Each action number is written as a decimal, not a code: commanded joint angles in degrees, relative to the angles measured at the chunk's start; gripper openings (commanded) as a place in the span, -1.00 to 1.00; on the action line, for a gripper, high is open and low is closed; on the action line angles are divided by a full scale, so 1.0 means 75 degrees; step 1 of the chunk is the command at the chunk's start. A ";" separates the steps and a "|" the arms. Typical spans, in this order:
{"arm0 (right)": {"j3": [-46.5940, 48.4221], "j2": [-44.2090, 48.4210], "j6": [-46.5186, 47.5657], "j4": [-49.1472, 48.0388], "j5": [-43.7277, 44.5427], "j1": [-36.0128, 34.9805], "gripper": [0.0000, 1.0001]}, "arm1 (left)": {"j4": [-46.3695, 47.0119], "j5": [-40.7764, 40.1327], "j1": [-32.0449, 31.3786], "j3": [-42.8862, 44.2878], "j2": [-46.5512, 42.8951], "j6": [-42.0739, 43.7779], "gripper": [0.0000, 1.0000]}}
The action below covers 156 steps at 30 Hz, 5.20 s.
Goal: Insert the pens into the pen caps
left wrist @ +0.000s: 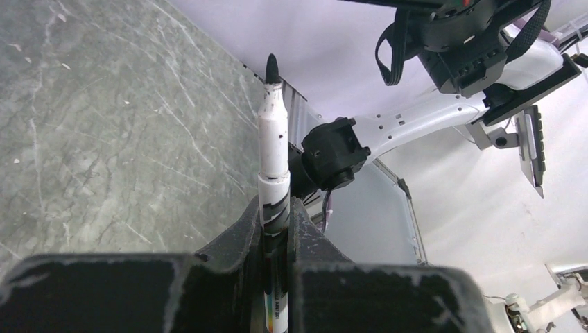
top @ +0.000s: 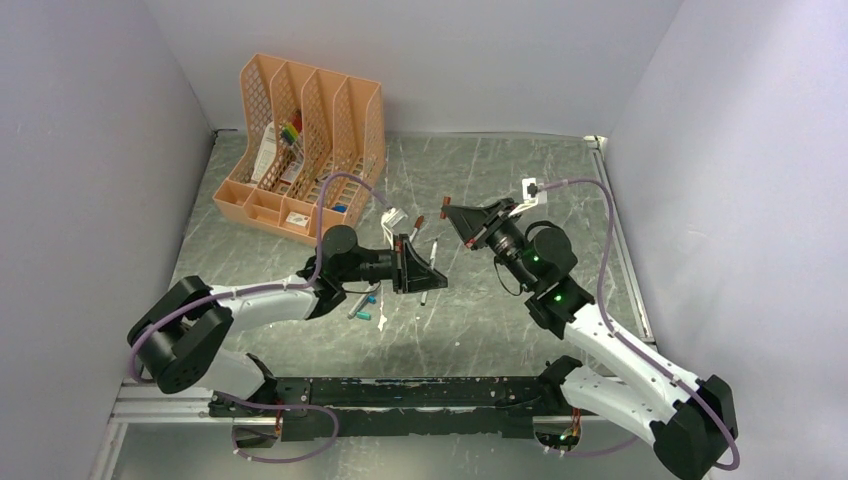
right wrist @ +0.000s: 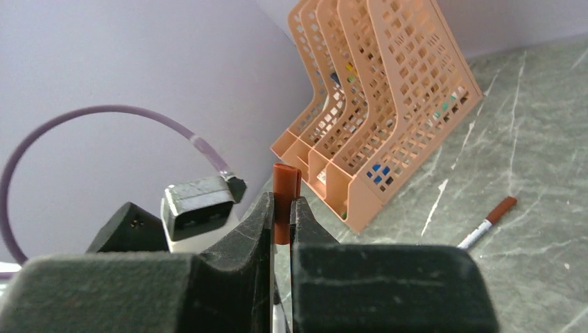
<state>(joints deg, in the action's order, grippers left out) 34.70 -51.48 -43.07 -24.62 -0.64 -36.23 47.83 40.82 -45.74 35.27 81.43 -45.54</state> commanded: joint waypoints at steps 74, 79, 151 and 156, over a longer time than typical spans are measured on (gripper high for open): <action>-0.0101 0.0961 0.1088 0.1126 -0.0970 0.0037 -0.08 | -0.2546 -0.0924 -0.0019 0.2651 0.0309 0.2922 -0.86; 0.0059 0.1209 0.1339 0.1424 -0.0747 0.0036 0.08 | -0.3917 -0.1408 -0.0025 0.3062 0.0246 0.4126 -0.86; 0.0161 0.0694 0.0247 0.3352 0.0978 -0.0731 -0.43 | -0.5503 -0.3163 -0.0649 0.5327 0.1043 0.5349 -0.86; 0.0334 0.1862 -0.0369 0.4250 0.3216 -0.0700 0.21 | -0.5254 -0.2928 -0.0228 0.4012 0.0678 0.4600 -0.86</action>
<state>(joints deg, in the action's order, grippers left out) 36.21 -43.22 -41.89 -2.04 15.22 -40.38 -1.23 19.27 -49.71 70.02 89.19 -6.48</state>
